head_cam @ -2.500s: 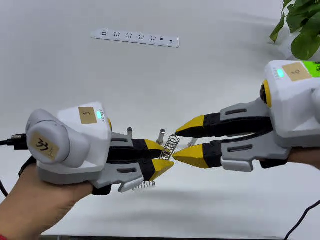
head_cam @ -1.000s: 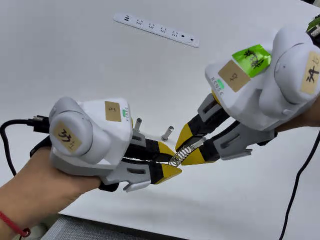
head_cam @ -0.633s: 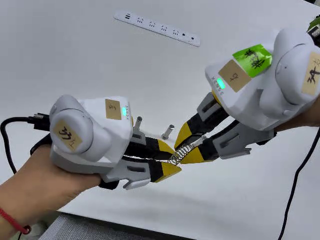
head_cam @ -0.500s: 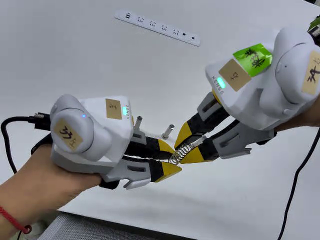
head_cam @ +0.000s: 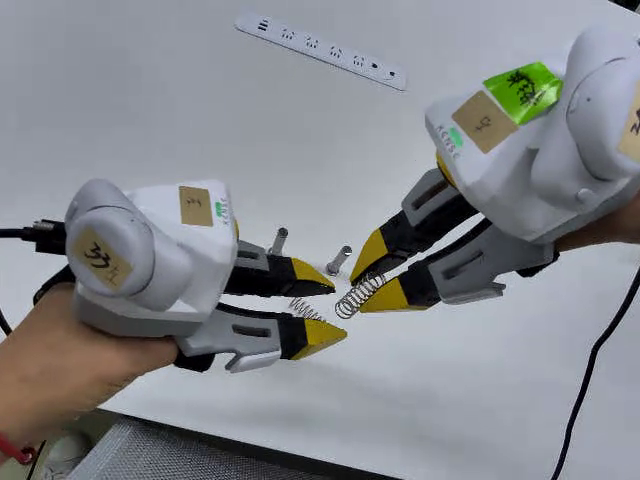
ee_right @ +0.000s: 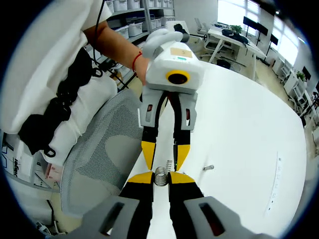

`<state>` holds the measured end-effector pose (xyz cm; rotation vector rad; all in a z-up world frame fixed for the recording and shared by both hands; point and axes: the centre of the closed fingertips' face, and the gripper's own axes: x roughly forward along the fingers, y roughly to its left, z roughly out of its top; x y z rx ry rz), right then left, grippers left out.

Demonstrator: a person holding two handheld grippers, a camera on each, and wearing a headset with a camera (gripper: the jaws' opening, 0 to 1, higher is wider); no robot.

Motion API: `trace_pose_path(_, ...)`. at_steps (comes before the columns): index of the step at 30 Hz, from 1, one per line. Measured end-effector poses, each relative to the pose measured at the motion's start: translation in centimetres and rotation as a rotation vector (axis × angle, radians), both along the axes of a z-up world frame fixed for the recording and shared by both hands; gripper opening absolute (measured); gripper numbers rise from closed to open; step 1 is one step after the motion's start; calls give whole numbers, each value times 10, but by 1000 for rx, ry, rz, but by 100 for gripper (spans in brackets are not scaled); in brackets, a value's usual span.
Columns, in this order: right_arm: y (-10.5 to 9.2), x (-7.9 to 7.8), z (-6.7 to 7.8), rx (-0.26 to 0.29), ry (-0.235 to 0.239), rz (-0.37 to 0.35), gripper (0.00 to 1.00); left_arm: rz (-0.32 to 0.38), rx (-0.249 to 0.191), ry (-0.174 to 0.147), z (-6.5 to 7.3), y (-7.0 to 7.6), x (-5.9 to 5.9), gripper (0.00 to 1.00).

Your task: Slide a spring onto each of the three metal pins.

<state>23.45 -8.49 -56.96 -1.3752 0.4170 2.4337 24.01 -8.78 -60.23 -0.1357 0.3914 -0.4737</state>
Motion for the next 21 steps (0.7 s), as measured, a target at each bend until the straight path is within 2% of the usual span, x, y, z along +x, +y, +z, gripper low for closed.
trace_pose_path(5,19,9,2,34,-11,-55,12,67,28,-1,-6,25,-12,32)
trace_pose_path(11,46,20,1,81,-49,-114,12,109,69,16,-15,46,-24,44)
trace_pose_path(13,56,25,-1,87,-57,-128,12,112,88,21,-17,51,-28,47)
trace_pose_path(21,84,33,-20,104,-97,-159,12,159,108,36,-24,71,-36,55)
